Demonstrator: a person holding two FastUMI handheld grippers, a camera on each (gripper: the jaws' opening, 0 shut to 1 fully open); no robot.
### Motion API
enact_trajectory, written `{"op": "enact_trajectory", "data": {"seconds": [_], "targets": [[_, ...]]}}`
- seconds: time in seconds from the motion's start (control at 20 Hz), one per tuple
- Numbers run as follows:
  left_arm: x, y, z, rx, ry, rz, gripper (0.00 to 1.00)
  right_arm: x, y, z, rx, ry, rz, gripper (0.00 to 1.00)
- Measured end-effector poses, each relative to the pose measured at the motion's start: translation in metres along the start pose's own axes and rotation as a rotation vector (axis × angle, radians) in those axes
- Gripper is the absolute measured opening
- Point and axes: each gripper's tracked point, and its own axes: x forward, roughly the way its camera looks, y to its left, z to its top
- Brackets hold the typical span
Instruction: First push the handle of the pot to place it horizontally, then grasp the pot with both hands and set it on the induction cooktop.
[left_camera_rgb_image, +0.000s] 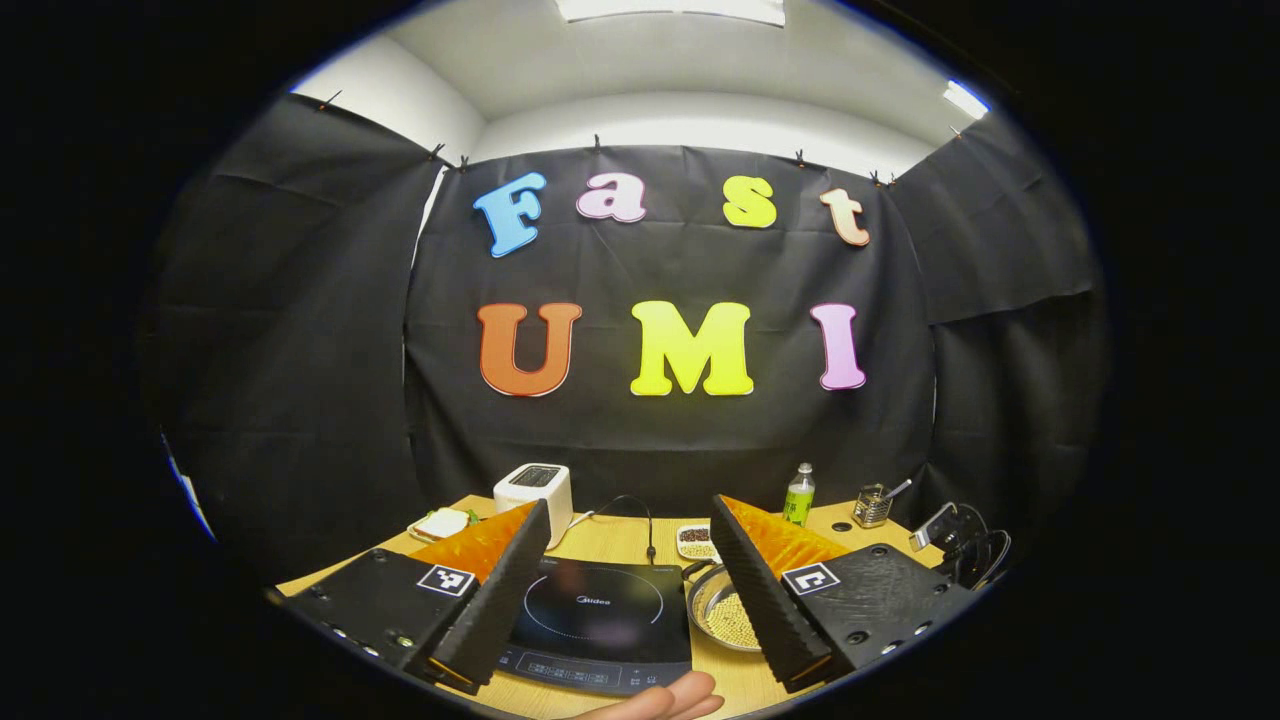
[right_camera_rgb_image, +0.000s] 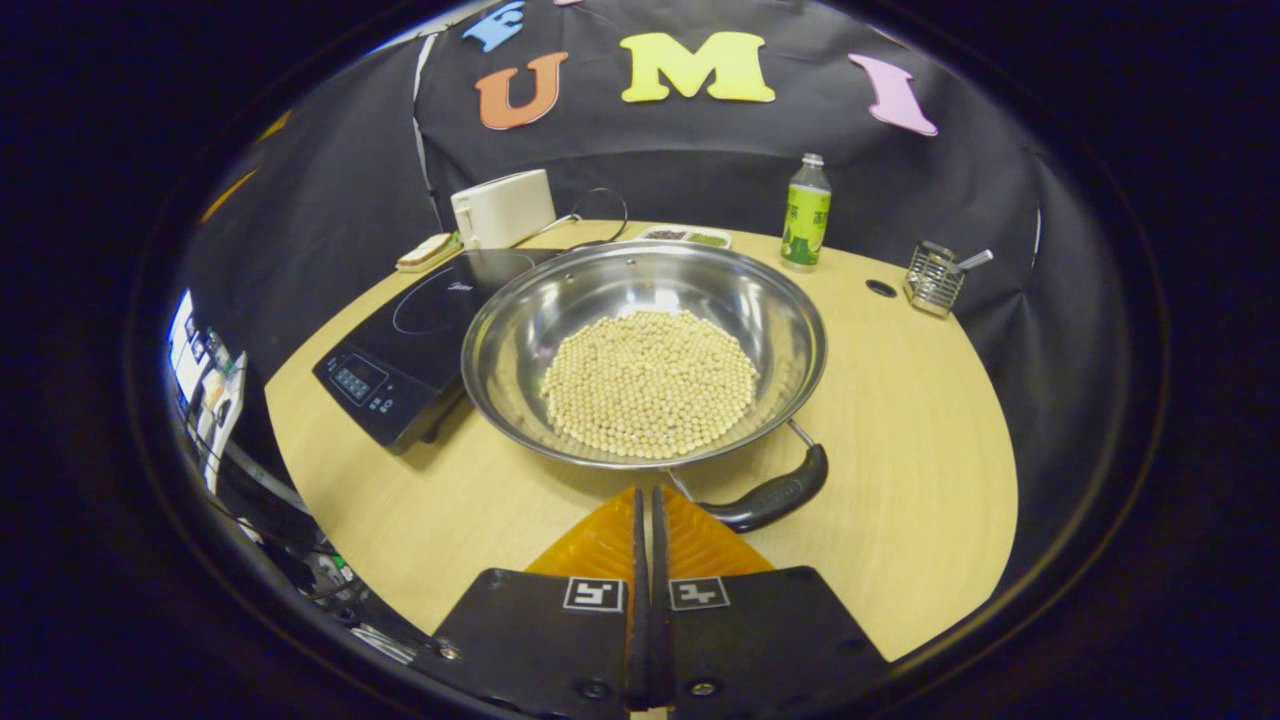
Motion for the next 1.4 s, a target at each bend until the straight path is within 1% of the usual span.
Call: {"op": "enact_trajectory", "data": {"seconds": [0.05, 0.1, 0.3, 0.45, 0.5, 0.55, 0.6, 0.65, 0.75, 0.8, 0.9, 0.95, 1.0, 1.05, 1.1, 1.15, 1.2, 1.25, 1.3, 1.35, 1.4], "targets": [[0.003, 0.000, 0.001, 0.001, 0.000, -0.001, 0.96, 0.001, -0.004, 0.001, 0.001, -0.004, -0.005, 0.04], [0.005, 0.000, 0.001, 0.004, 0.000, 0.000, 0.96, 0.002, -0.009, 0.002, 0.005, -0.008, -0.008, 0.01], [0.017, 0.000, 0.003, 0.005, -0.002, 0.000, 0.95, 0.006, -0.027, 0.006, 0.021, -0.015, -0.005, 0.01], [0.026, -0.006, 0.001, -0.007, 0.002, -0.015, 0.96, 0.012, -0.045, 0.008, 0.016, -0.011, -0.029, 0.01], [0.029, -0.007, 0.001, -0.008, 0.002, -0.019, 0.96, 0.014, -0.053, 0.010, 0.013, -0.013, -0.040, 0.04], [0.032, -0.009, 0.001, -0.005, 0.003, -0.023, 0.96, 0.017, -0.059, 0.012, 0.012, -0.013, -0.050, 0.04], [0.036, -0.011, 0.000, -0.001, 0.004, -0.028, 0.96, 0.018, -0.063, 0.014, 0.008, -0.011, -0.055, 0.00], [0.040, -0.015, -0.003, 0.003, 0.007, -0.038, 0.96, 0.020, -0.068, 0.016, 0.006, -0.010, -0.061, 0.04], [0.048, -0.019, -0.008, -0.002, 0.017, -0.050, 0.96, 0.024, -0.077, 0.021, -0.002, -0.013, -0.069, 0.04], [0.052, -0.020, -0.010, -0.006, 0.021, -0.049, 0.96, 0.027, -0.082, 0.024, -0.007, -0.013, -0.079, 0.00], [0.061, -0.021, -0.017, -0.008, 0.037, -0.046, 0.96, 0.031, -0.091, 0.030, -0.022, -0.020, -0.104, 0.01], [0.064, -0.021, -0.022, -0.010, 0.049, -0.044, 0.96, 0.033, -0.094, 0.031, -0.034, -0.025, -0.119, 0.04], [0.069, -0.022, -0.026, -0.012, 0.059, -0.043, 0.96, 0.035, -0.098, 0.034, -0.044, -0.032, -0.130, 0.01], [0.073, -0.023, -0.031, -0.012, 0.071, -0.045, 0.96, 0.036, -0.100, 0.036, -0.051, -0.039, -0.136, 0.04], [0.076, -0.024, -0.036, -0.014, 0.084, -0.046, 0.96, 0.038, -0.103, 0.038, -0.053, -0.046, -0.141, 0.04], [0.080, -0.026, -0.043, -0.017, 0.098, -0.049, 0.96, 0.040, -0.106, 0.039, -0.051, -0.051, -0.144, 0.04], [0.082, -0.028, -0.049, -0.024, 0.113, -0.054, 0.96, 0.041, -0.108, 0.039, -0.046, -0.052, -0.141, 0.01], [0.086, -0.029, -0.055, -0.030, 0.128, -0.058, 0.96, 0.041, -0.107, 0.039, -0.039, -0.054, -0.134, 0.04], [0.089, -0.032, -0.061, -0.036, 0.144, -0.064, 0.95, 0.040, -0.108, 0.040, -0.032, -0.058, -0.130, 0.01], [0.092, -0.034, -0.068, -0.038, 0.159, -0.070, 0.95, 0.037, -0.107, 0.040, -0.023, -0.064, -0.126, 0.04], [0.095, -0.036, -0.075, -0.039, 0.179, -0.075, 0.95, 0.034, -0.106, 0.041, -0.014, -0.070, -0.121, 0.01]]}}
